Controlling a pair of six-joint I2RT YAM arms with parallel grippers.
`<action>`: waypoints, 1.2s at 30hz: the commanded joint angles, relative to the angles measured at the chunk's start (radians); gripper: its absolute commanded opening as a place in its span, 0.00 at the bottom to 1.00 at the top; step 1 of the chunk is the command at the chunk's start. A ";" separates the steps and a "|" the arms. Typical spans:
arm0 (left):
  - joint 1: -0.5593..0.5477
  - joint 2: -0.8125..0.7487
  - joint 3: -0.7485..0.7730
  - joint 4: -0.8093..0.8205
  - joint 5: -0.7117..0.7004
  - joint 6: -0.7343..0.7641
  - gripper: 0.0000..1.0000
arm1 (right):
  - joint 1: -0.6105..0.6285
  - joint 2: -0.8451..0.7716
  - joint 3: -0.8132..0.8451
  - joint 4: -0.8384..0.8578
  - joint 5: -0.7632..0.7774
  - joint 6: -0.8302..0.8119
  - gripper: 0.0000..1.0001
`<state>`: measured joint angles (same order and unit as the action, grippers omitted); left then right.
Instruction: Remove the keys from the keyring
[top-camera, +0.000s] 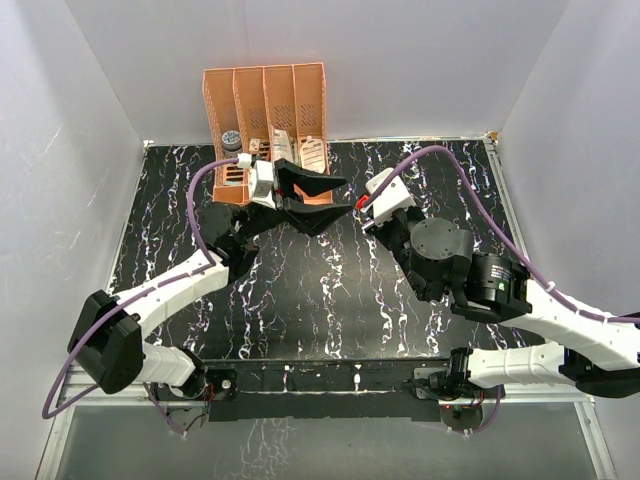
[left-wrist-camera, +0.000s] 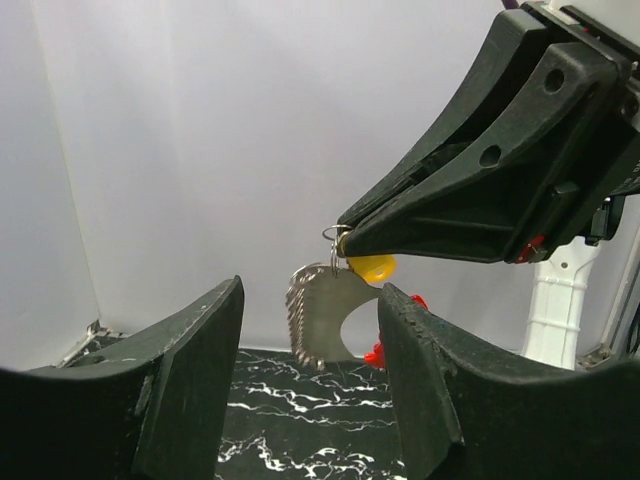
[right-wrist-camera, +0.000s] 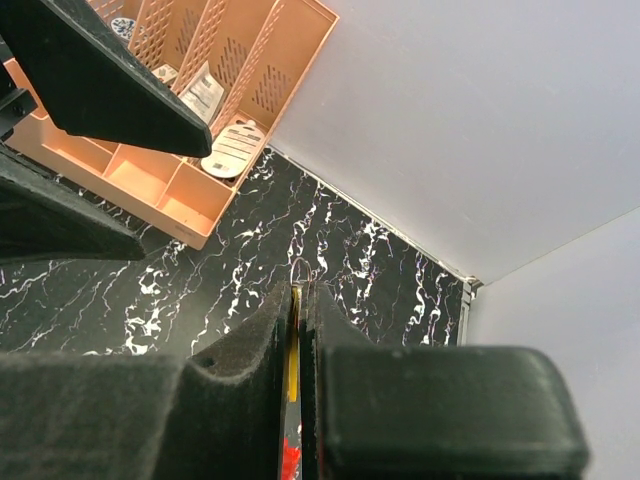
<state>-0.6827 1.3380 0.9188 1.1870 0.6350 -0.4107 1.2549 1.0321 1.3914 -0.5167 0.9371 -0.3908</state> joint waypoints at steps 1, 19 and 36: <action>0.001 0.021 0.043 0.113 0.029 -0.059 0.52 | -0.001 -0.003 0.009 0.061 -0.016 -0.005 0.00; -0.002 0.155 0.075 0.275 0.103 -0.202 0.40 | 0.000 0.012 0.004 0.080 -0.059 0.003 0.00; -0.040 0.170 0.097 0.223 0.107 -0.150 0.32 | 0.000 0.035 0.004 0.101 -0.085 0.002 0.00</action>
<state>-0.7105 1.5131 0.9722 1.3827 0.7254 -0.5827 1.2549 1.0763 1.3911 -0.4927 0.8589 -0.3908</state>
